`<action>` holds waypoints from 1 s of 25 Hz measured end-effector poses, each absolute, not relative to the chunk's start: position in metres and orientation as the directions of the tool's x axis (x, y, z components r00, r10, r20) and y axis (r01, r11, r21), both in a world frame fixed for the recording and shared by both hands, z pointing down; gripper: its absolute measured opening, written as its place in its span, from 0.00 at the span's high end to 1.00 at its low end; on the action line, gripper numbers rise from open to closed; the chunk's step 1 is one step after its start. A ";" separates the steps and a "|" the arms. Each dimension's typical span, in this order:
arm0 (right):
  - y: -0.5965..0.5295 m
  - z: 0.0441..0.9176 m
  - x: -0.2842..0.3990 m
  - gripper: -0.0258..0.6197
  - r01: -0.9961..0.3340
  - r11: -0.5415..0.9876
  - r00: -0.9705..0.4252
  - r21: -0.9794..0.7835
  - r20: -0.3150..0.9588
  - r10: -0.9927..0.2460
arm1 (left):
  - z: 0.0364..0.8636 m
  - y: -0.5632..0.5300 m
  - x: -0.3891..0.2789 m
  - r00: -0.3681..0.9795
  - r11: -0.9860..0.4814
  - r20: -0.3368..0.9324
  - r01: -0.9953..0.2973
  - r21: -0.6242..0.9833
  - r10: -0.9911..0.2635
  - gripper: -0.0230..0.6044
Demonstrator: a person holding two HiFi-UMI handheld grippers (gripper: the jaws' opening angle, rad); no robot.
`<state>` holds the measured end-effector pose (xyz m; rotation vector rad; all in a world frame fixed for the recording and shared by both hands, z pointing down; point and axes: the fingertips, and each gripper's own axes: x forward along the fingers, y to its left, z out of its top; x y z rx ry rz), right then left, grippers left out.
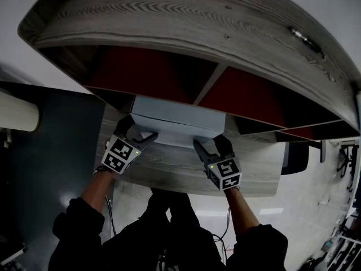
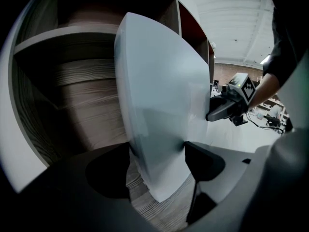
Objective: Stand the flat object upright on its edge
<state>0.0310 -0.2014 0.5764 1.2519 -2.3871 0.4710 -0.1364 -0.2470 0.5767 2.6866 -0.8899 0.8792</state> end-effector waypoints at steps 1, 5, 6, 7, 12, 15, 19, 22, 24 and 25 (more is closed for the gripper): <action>-0.204 0.576 0.031 0.57 -0.835 0.542 -0.513 -0.097 0.495 -0.701 | 0.575 -0.249 -0.136 0.643 -0.804 0.584 -0.595 -0.027 -0.495 0.39; -0.211 0.575 0.031 0.57 -0.834 0.549 -0.501 -0.055 0.492 -0.712 | 0.573 -0.257 -0.134 0.642 -0.802 0.569 -0.596 -0.051 -0.513 0.39; -0.213 0.575 0.031 0.57 -0.834 0.549 -0.501 -0.052 0.491 -0.713 | 0.573 -0.259 -0.134 0.643 -0.801 0.566 -0.596 -0.051 -0.515 0.39; -0.215 0.576 0.031 0.57 -0.835 0.548 -0.500 -0.055 0.490 -0.714 | 0.573 -0.261 -0.134 0.645 -0.800 0.564 -0.597 -0.050 -0.516 0.39; -0.224 0.574 0.035 0.57 -0.839 0.543 -0.487 -0.025 0.480 -0.730 | 0.573 -0.270 -0.130 0.654 -0.801 0.546 -0.596 -0.054 -0.523 0.39; -0.228 0.574 0.035 0.57 -0.836 0.549 -0.480 0.005 0.477 -0.736 | 0.573 -0.274 -0.131 0.655 -0.799 0.534 -0.598 -0.066 -0.535 0.39; -0.232 0.578 0.037 0.57 -0.841 0.542 -0.481 -0.012 0.478 -0.735 | 0.574 -0.279 -0.128 0.656 -0.801 0.532 -0.594 -0.073 -0.535 0.39; -0.232 0.578 0.037 0.57 -0.845 0.535 -0.477 -0.011 0.467 -0.744 | 0.574 -0.278 -0.128 0.661 -0.802 0.526 -0.593 -0.070 -0.535 0.39; -0.231 0.579 0.036 0.57 -0.844 0.536 -0.480 -0.011 0.462 -0.746 | 0.574 -0.277 -0.128 0.664 -0.803 0.523 -0.592 -0.070 -0.535 0.39; -0.230 0.579 0.035 0.57 -0.842 0.539 -0.482 -0.010 0.461 -0.745 | 0.574 -0.276 -0.129 0.664 -0.804 0.523 -0.591 -0.070 -0.534 0.39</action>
